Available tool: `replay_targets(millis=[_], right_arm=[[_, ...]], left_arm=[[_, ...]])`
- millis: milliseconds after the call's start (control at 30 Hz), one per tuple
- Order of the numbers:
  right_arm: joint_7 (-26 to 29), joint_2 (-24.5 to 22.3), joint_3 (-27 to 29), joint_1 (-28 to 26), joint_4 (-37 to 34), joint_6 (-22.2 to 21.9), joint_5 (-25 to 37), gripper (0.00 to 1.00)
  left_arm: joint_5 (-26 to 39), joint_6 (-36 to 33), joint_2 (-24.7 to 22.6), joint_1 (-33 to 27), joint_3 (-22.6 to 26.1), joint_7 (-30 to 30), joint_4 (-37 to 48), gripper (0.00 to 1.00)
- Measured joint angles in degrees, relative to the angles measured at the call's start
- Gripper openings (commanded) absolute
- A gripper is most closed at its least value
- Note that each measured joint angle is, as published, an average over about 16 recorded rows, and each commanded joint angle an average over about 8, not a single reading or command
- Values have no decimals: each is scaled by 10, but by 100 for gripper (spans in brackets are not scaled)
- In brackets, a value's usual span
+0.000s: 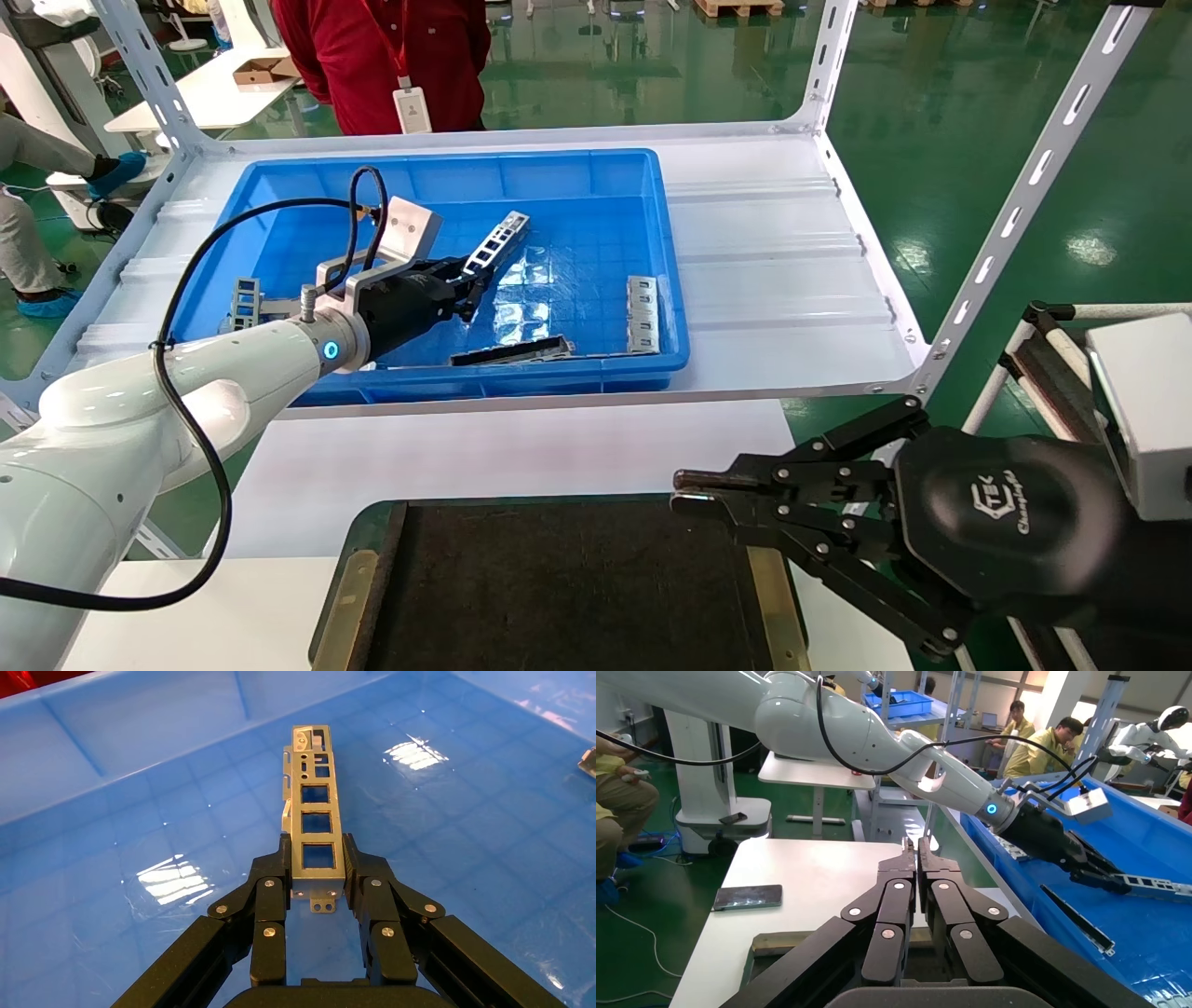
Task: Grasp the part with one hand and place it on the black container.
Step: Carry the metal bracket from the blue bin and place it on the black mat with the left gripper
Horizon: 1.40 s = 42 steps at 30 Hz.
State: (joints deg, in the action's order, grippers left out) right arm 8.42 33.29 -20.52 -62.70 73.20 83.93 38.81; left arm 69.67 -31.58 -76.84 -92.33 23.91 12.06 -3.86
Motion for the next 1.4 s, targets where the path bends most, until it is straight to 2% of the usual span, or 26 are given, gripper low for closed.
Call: replay_targets(millis=[300, 600, 867, 1133, 1400], right_arm=[[0, 0, 0, 0, 0, 0, 0, 0], [0, 0, 0, 0, 0, 0, 0, 0], [0, 0, 0, 0, 0, 0, 0, 0], [0, 0, 0, 0, 0, 0, 0, 0], [0, 0, 0, 0, 0, 0, 0, 0]], left_arm=[[-16, -68, 26, -18, -8, 13, -9, 0], [-32, -207, 80, -33, -16, 22, -27, 0], [-41, -334, 131, -31, -18, 5, -53, 0], [-51, -436, 177, -3, -18, -36, -110, 0], [-76, -513, 220, 66, -22, -93, -221, 0]])
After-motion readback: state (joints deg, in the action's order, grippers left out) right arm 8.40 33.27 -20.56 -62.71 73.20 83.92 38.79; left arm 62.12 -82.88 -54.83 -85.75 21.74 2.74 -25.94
